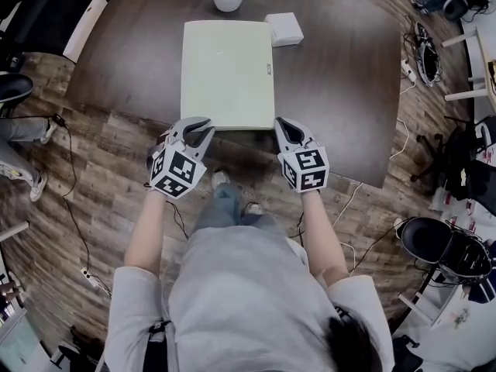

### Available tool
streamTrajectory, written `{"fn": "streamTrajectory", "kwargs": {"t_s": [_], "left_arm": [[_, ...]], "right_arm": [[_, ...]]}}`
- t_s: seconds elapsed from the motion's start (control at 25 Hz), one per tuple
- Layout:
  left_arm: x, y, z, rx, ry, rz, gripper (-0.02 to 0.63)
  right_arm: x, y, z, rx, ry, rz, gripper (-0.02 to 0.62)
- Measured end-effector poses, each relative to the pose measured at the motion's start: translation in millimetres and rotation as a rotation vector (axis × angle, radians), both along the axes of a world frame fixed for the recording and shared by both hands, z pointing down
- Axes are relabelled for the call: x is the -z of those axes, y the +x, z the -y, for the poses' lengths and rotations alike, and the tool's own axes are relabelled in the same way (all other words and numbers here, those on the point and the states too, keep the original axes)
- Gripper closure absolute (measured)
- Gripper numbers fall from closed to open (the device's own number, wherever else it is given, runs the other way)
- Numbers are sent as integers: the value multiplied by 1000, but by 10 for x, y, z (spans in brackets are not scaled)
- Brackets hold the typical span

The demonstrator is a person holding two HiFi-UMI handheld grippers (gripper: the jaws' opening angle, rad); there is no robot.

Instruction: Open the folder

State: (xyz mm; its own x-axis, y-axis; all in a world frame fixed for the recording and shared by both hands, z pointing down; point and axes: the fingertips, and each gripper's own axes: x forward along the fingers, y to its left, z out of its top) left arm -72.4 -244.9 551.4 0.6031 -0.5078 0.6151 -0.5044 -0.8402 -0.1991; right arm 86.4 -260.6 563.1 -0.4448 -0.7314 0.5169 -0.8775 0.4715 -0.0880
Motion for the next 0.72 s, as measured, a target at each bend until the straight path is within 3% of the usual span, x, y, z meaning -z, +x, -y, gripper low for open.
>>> {"fn": "streamTrajectory", "kwargs": {"t_s": [0.2,0.4,0.56,0.72], "left_arm": [[11,-3,-11,14,6,-23,568],[237,-99,86,109,11,-157,572],[279,-131,22,140,26,-177,572],[402,-264,51,234,58,-249,572]], "right_arm": [[-29,-43,-7,13,-7,-24,581],[-21,-40,5,14,-7,-27,581],[-20,-23,-12,11,-10,-29,581],[-24,-39,-11,19,-6,-48,581]]}}
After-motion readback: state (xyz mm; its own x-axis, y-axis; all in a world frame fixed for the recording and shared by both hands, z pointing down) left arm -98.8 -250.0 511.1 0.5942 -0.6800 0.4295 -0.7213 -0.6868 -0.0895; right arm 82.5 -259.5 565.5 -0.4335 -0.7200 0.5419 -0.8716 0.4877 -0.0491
